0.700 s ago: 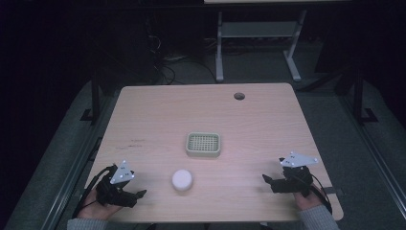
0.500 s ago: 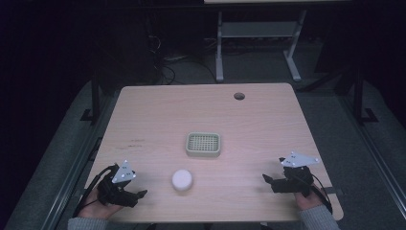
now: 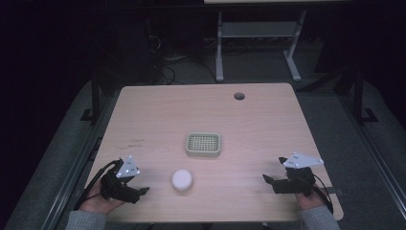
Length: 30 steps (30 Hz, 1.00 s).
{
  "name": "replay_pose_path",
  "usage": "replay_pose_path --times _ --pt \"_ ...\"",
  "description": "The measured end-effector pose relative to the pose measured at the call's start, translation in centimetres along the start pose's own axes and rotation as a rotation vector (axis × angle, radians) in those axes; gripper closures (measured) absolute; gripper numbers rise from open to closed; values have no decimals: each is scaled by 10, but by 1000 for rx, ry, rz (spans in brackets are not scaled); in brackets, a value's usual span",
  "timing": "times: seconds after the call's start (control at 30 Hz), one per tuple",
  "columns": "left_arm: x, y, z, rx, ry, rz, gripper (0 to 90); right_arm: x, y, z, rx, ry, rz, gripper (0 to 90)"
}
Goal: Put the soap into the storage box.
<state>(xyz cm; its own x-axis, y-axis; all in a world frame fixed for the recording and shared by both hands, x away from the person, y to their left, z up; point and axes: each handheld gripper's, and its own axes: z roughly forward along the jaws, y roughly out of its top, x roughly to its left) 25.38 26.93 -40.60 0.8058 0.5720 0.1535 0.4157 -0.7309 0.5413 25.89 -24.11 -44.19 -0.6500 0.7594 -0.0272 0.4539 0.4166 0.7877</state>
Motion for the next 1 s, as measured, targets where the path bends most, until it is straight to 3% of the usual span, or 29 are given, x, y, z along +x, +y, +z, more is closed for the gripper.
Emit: replay_pose_path --times 0.4,0.47,1.0 --pt "-2 24 8 30 -44 59 207 -1 2 -5 -27 -6 12 138" --pt "-3 27 9 32 -45 64 207 -3 2 -5 -28 12 14 138" --pt "-5 48 17 62 -76 106 207 -1 4 -4 -32 -32 14 137"
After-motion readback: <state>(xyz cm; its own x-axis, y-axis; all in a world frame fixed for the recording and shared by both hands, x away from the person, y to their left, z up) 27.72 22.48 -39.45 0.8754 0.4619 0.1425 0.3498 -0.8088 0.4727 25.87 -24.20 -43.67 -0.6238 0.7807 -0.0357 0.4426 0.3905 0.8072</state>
